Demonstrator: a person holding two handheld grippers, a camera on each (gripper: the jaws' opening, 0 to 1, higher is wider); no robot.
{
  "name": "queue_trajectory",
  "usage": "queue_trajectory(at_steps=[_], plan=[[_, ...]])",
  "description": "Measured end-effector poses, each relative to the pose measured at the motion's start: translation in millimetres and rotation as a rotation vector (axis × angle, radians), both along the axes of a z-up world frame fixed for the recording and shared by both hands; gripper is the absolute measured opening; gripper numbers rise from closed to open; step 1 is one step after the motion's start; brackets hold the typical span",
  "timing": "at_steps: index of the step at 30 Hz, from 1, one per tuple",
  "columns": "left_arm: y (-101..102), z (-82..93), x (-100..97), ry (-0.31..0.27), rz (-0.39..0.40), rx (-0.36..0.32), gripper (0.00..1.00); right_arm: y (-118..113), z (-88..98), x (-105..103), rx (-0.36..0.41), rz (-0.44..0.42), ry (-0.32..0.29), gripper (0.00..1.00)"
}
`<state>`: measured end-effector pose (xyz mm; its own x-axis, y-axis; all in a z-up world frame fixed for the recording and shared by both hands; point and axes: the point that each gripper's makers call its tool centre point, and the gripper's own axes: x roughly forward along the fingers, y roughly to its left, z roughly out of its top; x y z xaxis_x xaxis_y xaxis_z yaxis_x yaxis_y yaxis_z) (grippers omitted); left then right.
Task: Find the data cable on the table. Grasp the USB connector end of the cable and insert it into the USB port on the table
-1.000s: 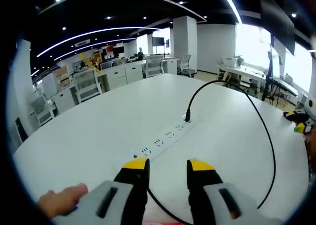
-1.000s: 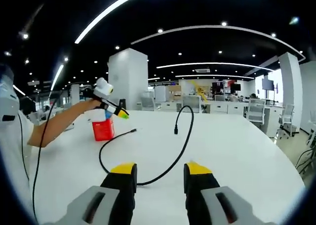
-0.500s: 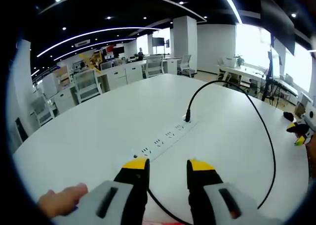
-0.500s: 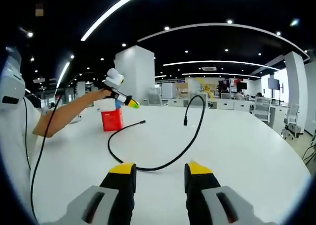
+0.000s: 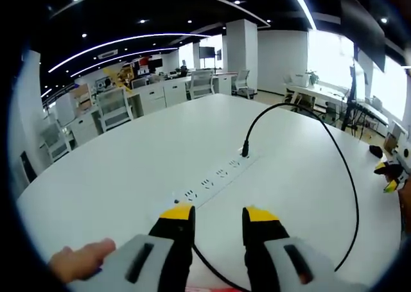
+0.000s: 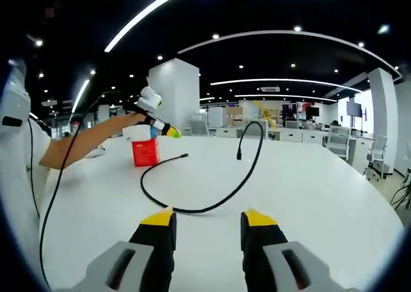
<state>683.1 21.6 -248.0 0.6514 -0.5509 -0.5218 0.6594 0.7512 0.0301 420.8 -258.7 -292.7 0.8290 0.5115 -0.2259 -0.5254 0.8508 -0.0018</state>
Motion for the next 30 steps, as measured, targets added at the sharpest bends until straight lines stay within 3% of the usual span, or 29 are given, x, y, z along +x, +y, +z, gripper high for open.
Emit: queue_trajectory(at_steps=[5, 11, 16, 30], plan=[[0, 0.6, 0.8, -0.002, 0.001, -0.008, 0.30, -1, -3.4, 1, -0.011, -0.020, 0.008, 0.51], [0, 1.1, 0.4, -0.006, 0.002, -0.011, 0.29, 5, 1.8, -1, 0.015, -0.019, -0.005, 0.49], [1, 1.1, 0.9, -0.007, 0.002, -0.012, 0.29, 10, -1.2, -2, -0.021, -0.001, 0.013, 0.51], [1, 1.4, 2.6, -0.010, 0.002, -0.015, 0.29, -1, 12.1, 3, -0.049, -0.039, -0.019, 0.51]])
